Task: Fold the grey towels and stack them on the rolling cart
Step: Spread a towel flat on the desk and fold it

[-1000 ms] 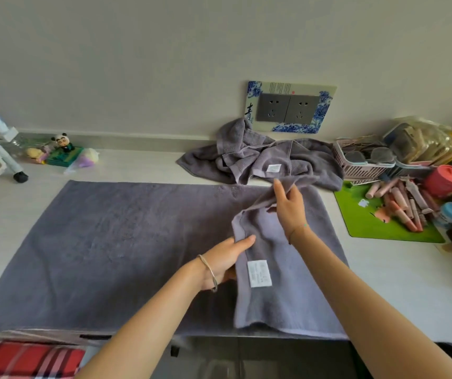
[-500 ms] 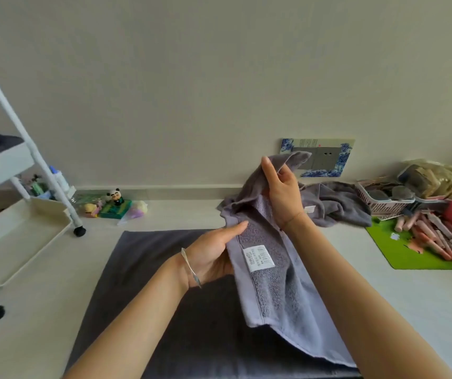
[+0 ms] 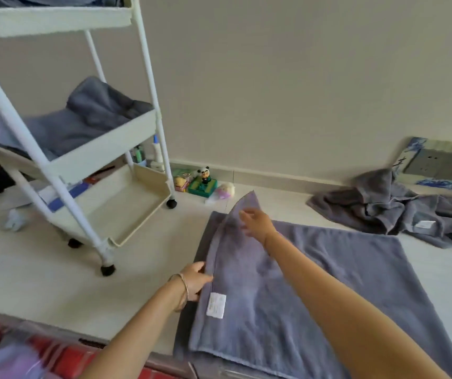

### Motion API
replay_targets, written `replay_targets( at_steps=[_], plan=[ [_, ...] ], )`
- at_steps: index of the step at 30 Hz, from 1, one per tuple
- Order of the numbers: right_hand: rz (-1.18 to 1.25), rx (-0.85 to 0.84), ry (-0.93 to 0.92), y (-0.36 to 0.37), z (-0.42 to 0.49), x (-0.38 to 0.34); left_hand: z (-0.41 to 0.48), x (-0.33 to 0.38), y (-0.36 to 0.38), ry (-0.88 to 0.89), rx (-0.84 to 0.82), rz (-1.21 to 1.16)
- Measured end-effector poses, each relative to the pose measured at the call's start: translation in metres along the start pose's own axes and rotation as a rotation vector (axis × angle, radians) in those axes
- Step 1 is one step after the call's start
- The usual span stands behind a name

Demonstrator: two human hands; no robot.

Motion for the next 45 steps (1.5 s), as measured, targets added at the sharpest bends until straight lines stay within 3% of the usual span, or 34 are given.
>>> replay_targets(
  at_steps=[4,9,14,17,19,21,23,26,28,34,37,41,45],
  plan=[
    [-0.194,-0.071,0.042,0.02,-0.001,0.052,0.031,-0.042,-0.032,-0.021,0.184,0.016],
    [-0.428,-0.015,-0.008,0.003,0.016,0.07,0.044,-0.048,-0.039,0.063,0.227,0.036],
    [-0.482,-0.033,-0.042,0.009,0.023,0.074,0.05,-0.046,-0.03,0.09,0.217,0.181],
    [-0.485,-0.003,-0.118,0.019,0.013,0.073,0.043,-0.027,-0.024,0.242,0.235,0.201],
    [-0.399,0.087,-0.191,0.017,0.006,0.065,0.027,-0.007,-0.029,0.412,0.303,0.159],
    [-0.324,0.191,-0.266,0.011,0.0,0.052,0.017,-0.002,-0.043,0.47,0.386,0.158],
    [-0.366,0.188,-0.305,0.017,-0.003,0.048,0.025,-0.022,-0.055,0.352,0.424,0.313],
    [-0.59,-0.012,-0.244,0.042,0.0,0.063,0.032,-0.054,-0.064,0.185,0.451,0.458],
    [-0.692,-0.103,-0.221,0.051,-0.001,0.076,0.031,-0.055,-0.062,0.191,0.468,0.471],
    [-0.701,-0.166,-0.37,0.065,-0.002,0.063,0.033,-0.058,-0.068,0.205,0.428,0.437],
    [-0.864,-0.289,-0.367,0.079,-0.006,0.073,0.034,-0.059,-0.067,0.217,0.44,0.428],
    [-1.017,-0.197,-0.405,0.069,-0.008,0.076,0.035,-0.053,-0.065,0.251,0.442,0.396],
    [-0.973,-0.111,-0.271,0.048,0.0,0.076,0.04,-0.049,-0.062,0.24,0.35,0.355]
  ],
)
Point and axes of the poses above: each hand's wrist, its own z-axis towards the middle knuckle, its own y-axis out of the palm, x = y × z, the point moved 9 cm from there along z, towards the middle knuckle, and after that the axes turned 6 degrees about -y, right-handed, at the moved point
